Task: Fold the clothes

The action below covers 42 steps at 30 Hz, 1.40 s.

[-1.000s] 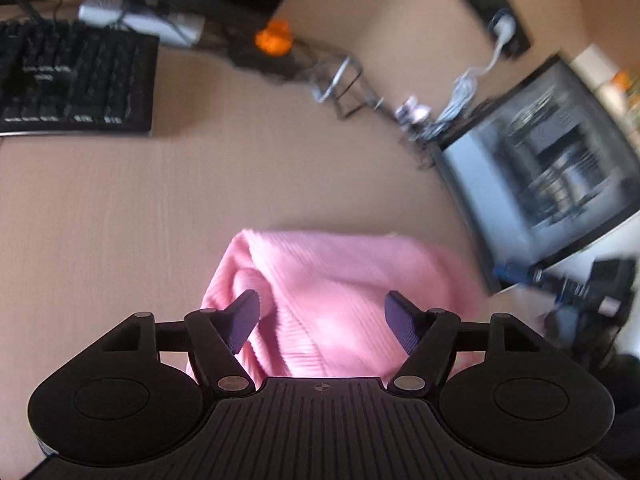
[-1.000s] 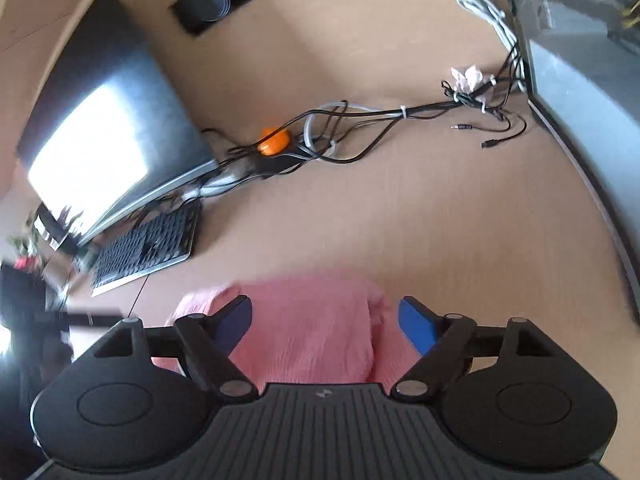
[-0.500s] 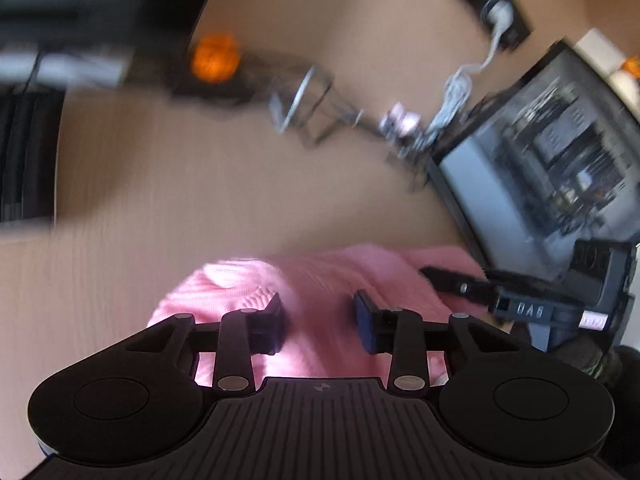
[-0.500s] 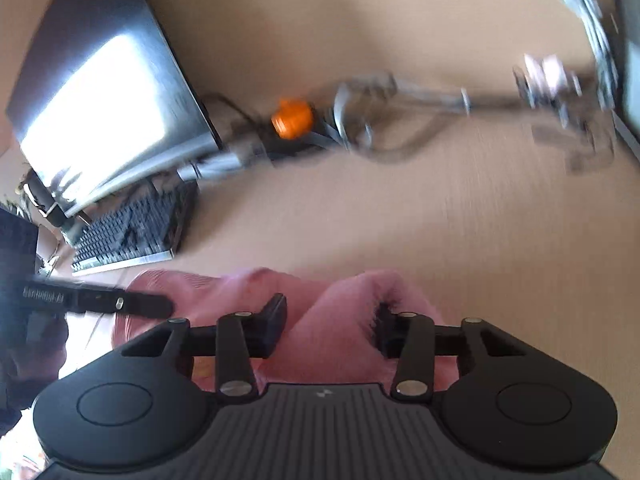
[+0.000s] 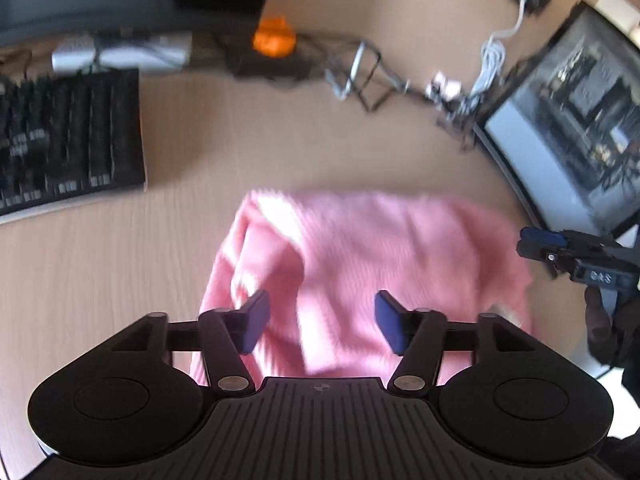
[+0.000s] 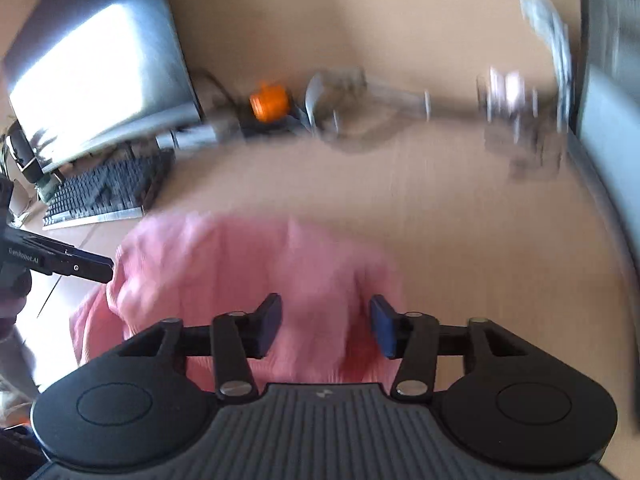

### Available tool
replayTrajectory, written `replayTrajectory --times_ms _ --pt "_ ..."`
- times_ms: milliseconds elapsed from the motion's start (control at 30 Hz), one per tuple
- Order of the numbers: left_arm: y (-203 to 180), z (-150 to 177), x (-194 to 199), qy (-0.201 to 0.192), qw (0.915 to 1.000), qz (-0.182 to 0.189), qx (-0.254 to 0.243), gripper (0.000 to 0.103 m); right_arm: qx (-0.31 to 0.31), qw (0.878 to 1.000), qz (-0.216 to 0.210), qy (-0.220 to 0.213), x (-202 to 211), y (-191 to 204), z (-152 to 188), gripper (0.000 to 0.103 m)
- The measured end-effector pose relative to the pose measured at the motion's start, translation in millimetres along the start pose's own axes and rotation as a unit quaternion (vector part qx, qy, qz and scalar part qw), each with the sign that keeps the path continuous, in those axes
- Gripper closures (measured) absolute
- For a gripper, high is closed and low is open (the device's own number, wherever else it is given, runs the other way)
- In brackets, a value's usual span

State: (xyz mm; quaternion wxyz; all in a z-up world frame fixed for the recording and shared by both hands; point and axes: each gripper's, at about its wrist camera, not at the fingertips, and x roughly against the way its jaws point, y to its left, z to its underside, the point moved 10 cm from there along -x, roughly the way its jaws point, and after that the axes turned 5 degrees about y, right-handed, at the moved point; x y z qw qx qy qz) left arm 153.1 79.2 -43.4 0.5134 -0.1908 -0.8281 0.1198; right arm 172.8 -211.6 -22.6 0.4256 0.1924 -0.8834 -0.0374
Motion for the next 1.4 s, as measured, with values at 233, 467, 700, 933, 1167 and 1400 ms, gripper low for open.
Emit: replayTrajectory --times_ms 233,467,700,933,1167,1400 --pt "5 -1 -3 -0.009 0.9992 -0.025 0.031 0.025 -0.034 0.988 -0.149 0.022 -44 67 -9 0.037" --pt "29 13 16 -0.024 0.9966 -0.035 0.07 0.015 -0.067 0.97 -0.232 0.029 -65 105 -17 0.037" --pt "28 14 21 -0.034 0.9968 -0.029 0.066 0.01 0.007 1.0 -0.001 -0.004 -43 51 -18 0.034" --pt "5 2 4 -0.029 0.9988 -0.01 0.038 0.01 0.067 0.996 0.061 -0.021 -54 61 -11 0.003" --pt "-8 3 -6 -0.015 0.9994 -0.028 -0.011 0.01 0.05 0.987 0.155 -0.016 -37 14 10 0.0" --pt "-19 -1 -27 0.002 0.9999 0.014 0.007 0.01 -0.124 0.992 0.034 0.013 -16 -31 14 0.033"
